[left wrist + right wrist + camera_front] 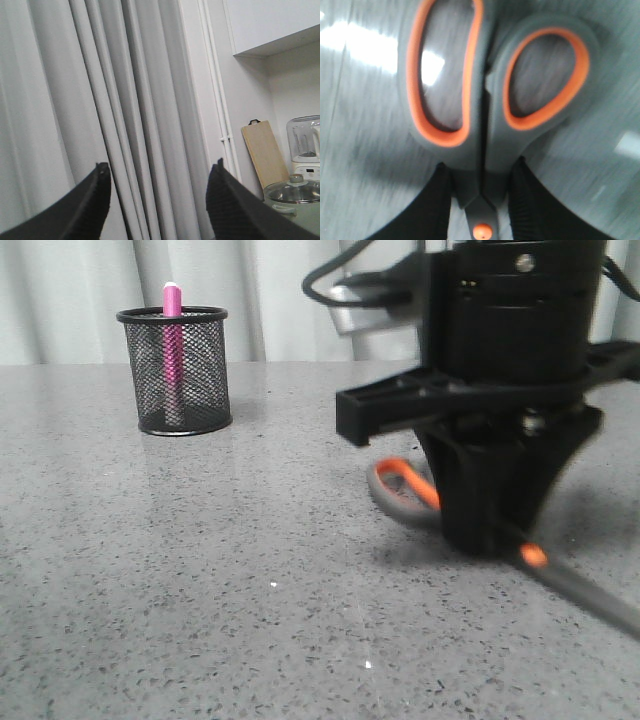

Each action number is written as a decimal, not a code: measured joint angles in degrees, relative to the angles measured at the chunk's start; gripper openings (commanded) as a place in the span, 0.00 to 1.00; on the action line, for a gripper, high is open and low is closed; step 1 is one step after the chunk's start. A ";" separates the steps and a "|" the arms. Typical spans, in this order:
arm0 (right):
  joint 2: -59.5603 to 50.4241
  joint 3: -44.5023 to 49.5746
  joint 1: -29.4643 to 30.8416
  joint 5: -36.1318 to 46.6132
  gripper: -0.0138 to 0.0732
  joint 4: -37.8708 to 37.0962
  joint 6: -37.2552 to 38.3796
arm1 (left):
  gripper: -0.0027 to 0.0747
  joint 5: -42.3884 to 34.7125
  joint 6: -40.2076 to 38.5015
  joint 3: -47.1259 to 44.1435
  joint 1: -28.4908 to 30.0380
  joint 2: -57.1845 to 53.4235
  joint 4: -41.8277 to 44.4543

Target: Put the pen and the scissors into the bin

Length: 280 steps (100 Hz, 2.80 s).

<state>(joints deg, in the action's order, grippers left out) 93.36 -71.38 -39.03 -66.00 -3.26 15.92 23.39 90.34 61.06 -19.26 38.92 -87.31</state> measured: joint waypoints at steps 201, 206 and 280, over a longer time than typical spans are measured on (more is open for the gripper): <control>5.83 -18.52 1.38 59.52 0.09 -7.95 0.00 | 0.01 -14.54 -2.55 -12.60 0.00 -11.84 0.31; 2.34 -18.02 1.38 56.02 0.09 -9.04 0.00 | 0.01 -17.78 -2.64 -16.08 0.00 -15.08 0.11; -85.67 43.31 1.38 40.30 0.09 -21.25 -0.60 | 0.01 -24.43 -2.81 -49.91 0.00 -39.16 -16.44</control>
<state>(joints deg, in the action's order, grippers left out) 7.69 -28.08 -37.65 -25.70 -24.51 15.32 -1.05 87.53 11.15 -19.26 -0.24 -103.75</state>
